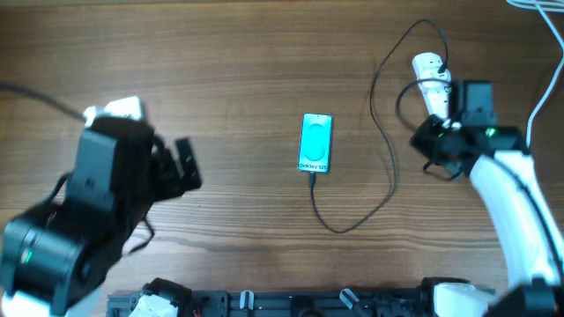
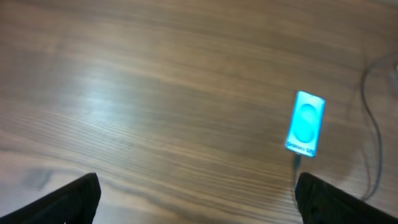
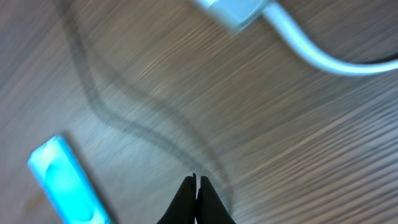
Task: Plug charger to phone and switch on socket
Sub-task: 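Press the switch on the white power strip with the right gripper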
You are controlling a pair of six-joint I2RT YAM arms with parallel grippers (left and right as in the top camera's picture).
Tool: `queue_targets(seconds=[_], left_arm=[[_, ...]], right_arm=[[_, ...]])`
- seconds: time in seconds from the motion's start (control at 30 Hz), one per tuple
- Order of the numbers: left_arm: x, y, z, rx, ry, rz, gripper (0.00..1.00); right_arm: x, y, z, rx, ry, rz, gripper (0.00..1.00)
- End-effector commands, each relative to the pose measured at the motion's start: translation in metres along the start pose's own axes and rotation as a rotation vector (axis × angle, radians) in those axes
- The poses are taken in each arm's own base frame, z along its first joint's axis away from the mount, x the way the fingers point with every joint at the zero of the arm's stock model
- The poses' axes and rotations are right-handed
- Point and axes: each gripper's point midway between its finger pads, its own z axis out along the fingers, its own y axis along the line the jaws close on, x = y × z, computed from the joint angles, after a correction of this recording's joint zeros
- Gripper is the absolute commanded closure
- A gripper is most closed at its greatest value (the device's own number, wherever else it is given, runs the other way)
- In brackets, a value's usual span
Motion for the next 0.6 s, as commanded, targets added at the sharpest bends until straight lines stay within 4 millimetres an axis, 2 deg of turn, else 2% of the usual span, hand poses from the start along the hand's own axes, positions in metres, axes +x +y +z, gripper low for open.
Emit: queue_targets(seconds=[0.0,0.13,0.23,0.37,0.47,0.57], left_arm=[[0.007,0.034,-0.025,-0.078,-0.089,-0.115,0.00],[0.024,0.058,-0.048,-0.099,-0.127,-0.122,0.00],[0.035,0.066,-0.052,-0.114,-0.104,-0.112,0.00],[0.036,0.063,-0.051,-0.106,-0.095,-0.111,0.00],[0.047,0.070,-0.050,-0.130,-0.055,-0.058,0.00],[0.048,0.074,-0.059,-0.108,-0.100,-0.068,0.00]], right_arm=[[-0.057,-0.015,0.005,0.010,-0.030,0.048,0.95],[-0.112,-0.014,0.011,-0.009,-0.064,-0.014,0.95],[-0.136,-0.004,0.033,-0.005,-0.051,-0.039,0.96],[-0.148,0.003,0.060,0.001,-0.005,-0.064,0.95],[-0.151,0.003,0.071,0.003,-0.003,-0.058,0.95],[-0.157,0.004,0.076,0.000,-0.023,-0.061,0.95]])
